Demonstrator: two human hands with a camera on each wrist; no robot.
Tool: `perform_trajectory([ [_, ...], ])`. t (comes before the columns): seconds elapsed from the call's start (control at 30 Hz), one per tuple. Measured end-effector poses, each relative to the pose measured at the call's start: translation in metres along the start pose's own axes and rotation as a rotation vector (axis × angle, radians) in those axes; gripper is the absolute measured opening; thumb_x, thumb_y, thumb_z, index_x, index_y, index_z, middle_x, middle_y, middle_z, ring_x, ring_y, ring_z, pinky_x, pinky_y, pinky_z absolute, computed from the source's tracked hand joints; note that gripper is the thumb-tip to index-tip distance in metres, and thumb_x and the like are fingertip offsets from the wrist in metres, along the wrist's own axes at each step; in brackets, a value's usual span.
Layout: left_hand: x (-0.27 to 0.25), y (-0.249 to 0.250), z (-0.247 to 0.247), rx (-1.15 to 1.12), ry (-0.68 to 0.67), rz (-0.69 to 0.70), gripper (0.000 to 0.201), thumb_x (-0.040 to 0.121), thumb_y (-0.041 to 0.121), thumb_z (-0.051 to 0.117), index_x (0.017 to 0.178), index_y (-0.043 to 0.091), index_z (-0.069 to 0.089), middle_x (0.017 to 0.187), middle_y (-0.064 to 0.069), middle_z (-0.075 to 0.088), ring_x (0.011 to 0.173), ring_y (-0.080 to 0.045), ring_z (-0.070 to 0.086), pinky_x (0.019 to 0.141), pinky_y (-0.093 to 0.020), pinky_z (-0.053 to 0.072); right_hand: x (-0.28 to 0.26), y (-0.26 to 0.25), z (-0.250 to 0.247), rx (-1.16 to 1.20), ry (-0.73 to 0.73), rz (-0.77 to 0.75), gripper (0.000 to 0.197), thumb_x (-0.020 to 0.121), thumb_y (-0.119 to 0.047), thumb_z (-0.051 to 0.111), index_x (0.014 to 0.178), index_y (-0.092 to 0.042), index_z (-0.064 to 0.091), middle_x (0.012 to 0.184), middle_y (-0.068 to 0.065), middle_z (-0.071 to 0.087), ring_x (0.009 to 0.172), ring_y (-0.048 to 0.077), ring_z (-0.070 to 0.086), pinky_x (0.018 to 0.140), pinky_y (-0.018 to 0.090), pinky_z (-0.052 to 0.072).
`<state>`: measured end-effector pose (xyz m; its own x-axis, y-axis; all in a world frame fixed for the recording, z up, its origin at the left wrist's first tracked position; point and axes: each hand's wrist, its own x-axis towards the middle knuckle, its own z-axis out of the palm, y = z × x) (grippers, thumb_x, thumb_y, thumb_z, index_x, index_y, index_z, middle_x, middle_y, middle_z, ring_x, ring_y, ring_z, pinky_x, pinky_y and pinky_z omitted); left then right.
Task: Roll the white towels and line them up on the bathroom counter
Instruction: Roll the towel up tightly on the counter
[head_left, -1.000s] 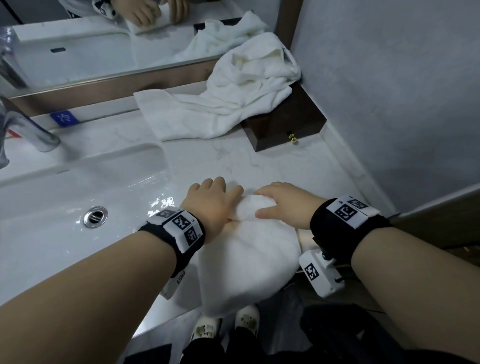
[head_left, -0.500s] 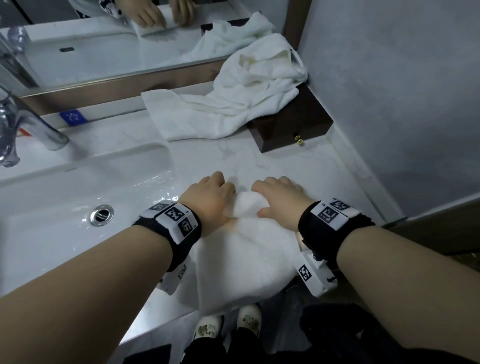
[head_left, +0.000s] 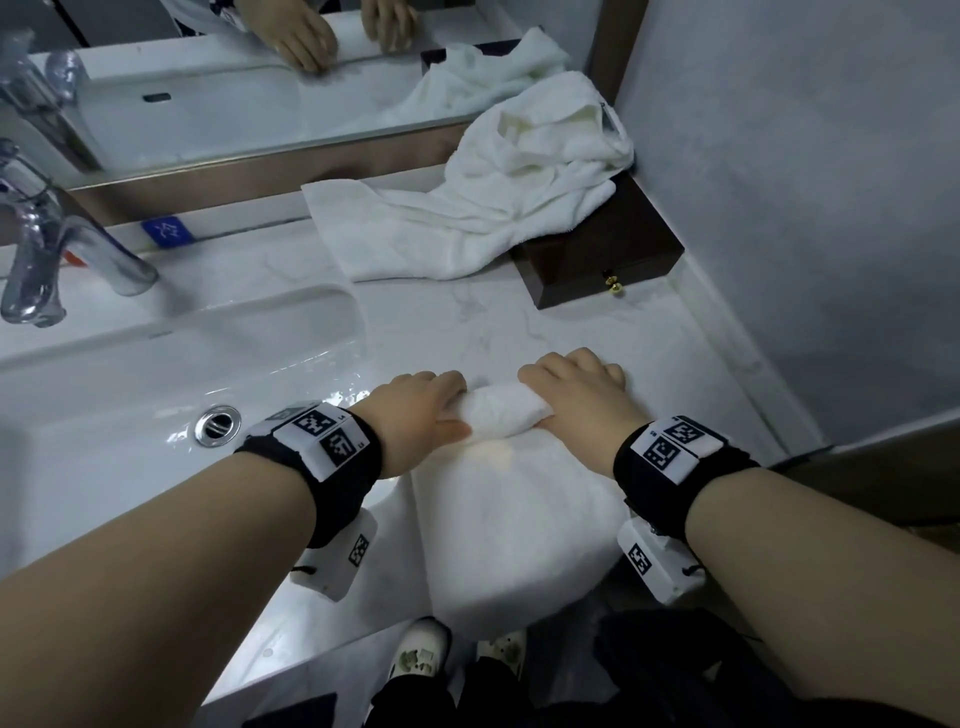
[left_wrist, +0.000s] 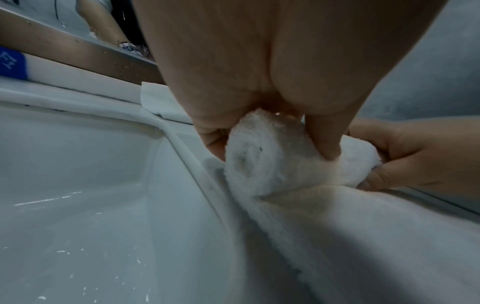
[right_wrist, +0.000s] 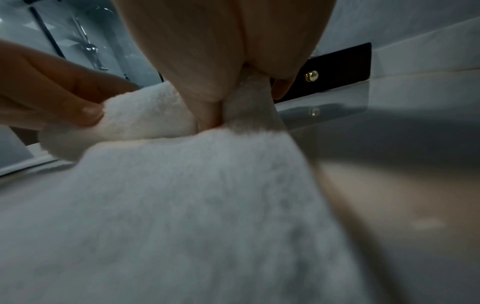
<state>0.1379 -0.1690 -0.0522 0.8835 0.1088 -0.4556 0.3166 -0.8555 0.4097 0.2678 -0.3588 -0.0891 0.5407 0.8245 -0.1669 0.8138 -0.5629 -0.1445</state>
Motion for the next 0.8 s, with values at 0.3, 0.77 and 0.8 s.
perform_trajectory([
  [0.3,0.007,0.004,0.026,0.337,0.169,0.011,0.034,0.098,0.040,0.045,0.126,0.026,0.031,0.115,-0.004,0.045,0.097,-0.025,0.044,0.082,-0.033,0.035,-0.007,-0.004,0.001,-0.035,0.014,0.036,0.040,0.085,-0.031,0.059,0.116,-0.039,0.036,0.116,-0.017,0.049,0.103,0.019,0.041,0.079,0.037,0.027],
  [0.77,0.012,0.002,0.024,0.471,0.288,0.024,0.041,0.087,0.016,0.048,0.124,0.022,0.031,0.112,-0.007,0.037,0.098,-0.026,0.036,0.089,-0.034,0.034,0.003,-0.014,-0.039,0.218,-0.251,0.189,0.042,0.102,-0.041,0.028,0.144,-0.037,0.035,0.146,-0.007,0.041,0.130,0.026,0.034,0.107,0.042,0.024],
  [0.8,0.012,0.003,0.024,0.479,0.283,0.018,0.043,0.086,0.016,0.048,0.126,0.020,0.032,0.114,-0.007,0.038,0.100,-0.027,0.037,0.090,-0.034,0.034,0.006,-0.016,-0.040,0.193,-0.280,0.190,0.042,0.102,-0.040,0.027,0.144,-0.037,0.035,0.147,-0.006,0.041,0.129,0.028,0.034,0.106,0.043,0.026],
])
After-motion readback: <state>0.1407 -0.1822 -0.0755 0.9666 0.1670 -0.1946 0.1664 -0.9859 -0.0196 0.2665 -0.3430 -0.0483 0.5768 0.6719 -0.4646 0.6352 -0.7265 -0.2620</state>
